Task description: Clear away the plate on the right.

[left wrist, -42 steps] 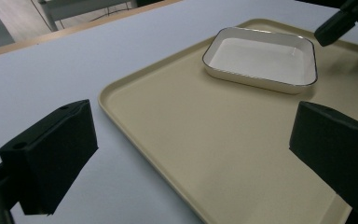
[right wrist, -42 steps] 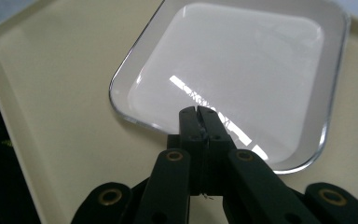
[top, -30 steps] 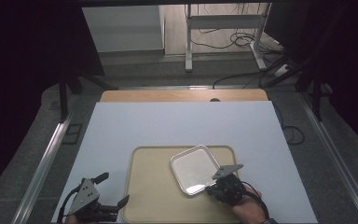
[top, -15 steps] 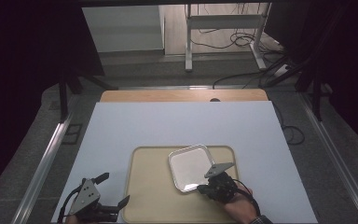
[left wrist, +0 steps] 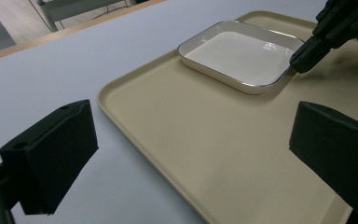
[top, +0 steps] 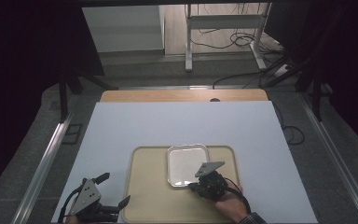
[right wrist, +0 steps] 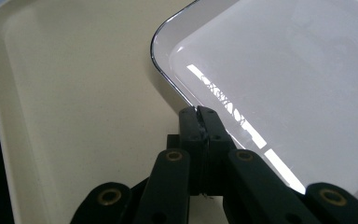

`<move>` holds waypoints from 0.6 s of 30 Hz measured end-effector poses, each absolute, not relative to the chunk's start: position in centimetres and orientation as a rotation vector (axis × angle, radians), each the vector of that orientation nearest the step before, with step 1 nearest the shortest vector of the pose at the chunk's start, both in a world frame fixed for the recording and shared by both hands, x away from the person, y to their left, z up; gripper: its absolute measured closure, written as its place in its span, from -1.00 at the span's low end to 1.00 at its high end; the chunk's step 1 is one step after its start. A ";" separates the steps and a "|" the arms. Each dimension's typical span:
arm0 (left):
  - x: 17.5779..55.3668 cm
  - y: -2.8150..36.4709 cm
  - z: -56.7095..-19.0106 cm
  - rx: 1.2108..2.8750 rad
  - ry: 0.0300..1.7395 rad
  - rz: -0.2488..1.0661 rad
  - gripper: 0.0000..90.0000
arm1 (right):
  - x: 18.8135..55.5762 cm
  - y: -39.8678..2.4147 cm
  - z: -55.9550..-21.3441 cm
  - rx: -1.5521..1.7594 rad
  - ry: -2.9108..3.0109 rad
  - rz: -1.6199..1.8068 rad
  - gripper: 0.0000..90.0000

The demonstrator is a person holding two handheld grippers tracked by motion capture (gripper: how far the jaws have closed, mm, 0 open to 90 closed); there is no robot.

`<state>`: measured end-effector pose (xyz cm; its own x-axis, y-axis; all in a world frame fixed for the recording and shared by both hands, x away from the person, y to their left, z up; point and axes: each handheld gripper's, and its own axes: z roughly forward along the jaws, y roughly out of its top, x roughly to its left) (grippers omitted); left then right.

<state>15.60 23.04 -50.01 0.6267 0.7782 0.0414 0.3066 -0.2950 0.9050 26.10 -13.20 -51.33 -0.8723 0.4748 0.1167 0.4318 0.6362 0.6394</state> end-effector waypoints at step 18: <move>15.6 22.9 -50.0 1.880 0.856 0.609 -0.99 | 26.0 -13.0 -51.1 0.757 2.783 1.059 0.83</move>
